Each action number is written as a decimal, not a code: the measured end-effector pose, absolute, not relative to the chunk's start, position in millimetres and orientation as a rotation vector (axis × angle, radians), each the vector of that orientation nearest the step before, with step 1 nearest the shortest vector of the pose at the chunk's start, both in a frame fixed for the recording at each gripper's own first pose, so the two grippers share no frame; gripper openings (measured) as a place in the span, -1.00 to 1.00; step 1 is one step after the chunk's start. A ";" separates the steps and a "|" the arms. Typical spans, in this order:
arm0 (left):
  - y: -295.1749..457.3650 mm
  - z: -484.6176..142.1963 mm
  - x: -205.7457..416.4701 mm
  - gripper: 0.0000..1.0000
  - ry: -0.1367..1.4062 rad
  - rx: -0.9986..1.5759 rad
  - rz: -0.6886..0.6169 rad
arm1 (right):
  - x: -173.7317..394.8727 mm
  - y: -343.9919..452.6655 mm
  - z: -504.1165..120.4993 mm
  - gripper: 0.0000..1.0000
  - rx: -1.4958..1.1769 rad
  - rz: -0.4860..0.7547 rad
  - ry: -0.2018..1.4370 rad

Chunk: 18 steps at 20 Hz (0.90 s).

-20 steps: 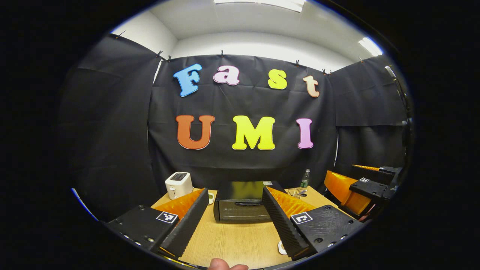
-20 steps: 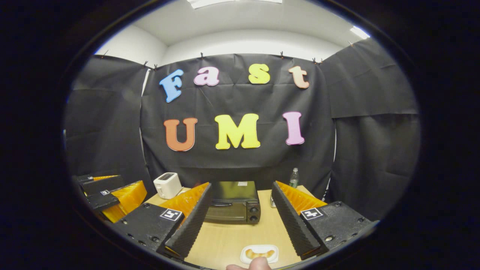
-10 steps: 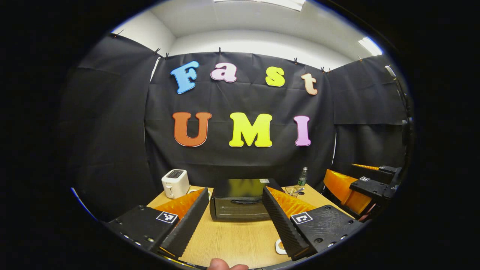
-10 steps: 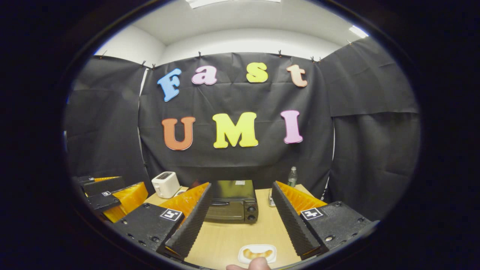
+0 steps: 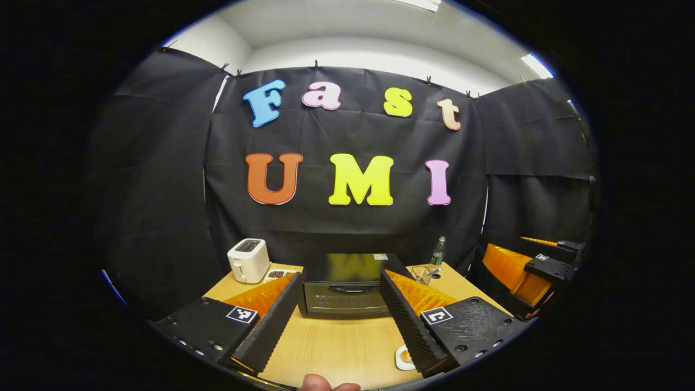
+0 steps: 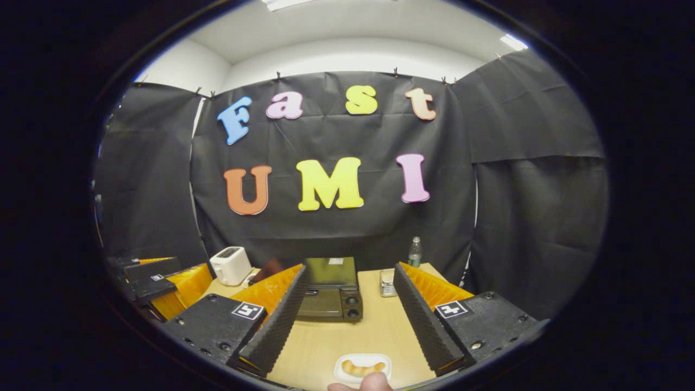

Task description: Open the electric oven with the left hand, put the food in, and close the electric oven.

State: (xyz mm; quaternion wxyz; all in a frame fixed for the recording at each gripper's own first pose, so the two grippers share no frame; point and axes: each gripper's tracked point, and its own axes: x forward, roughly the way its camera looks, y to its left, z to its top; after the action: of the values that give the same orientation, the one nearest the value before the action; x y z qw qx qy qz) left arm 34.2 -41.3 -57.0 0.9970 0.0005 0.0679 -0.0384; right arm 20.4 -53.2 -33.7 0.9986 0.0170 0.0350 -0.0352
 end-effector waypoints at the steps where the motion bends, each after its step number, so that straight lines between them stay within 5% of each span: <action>1: -45.2 -63.0 39.2 0.88 0.148 0.002 -0.081 | 21.5 -60.2 -35.9 0.96 0.032 -0.081 0.074; 18: -89.3 -171.4 232.7 0.89 0.296 0.057 -0.146 | 43.2 -154.3 -92.6 0.95 0.037 -0.254 0.241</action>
State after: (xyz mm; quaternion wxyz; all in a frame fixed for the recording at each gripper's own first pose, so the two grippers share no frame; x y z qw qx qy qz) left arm 232.7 -89.3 -171.4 0.9860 0.0282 0.1471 -0.0729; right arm 43.2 -154.3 -92.6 0.9845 0.0185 0.1201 -0.1265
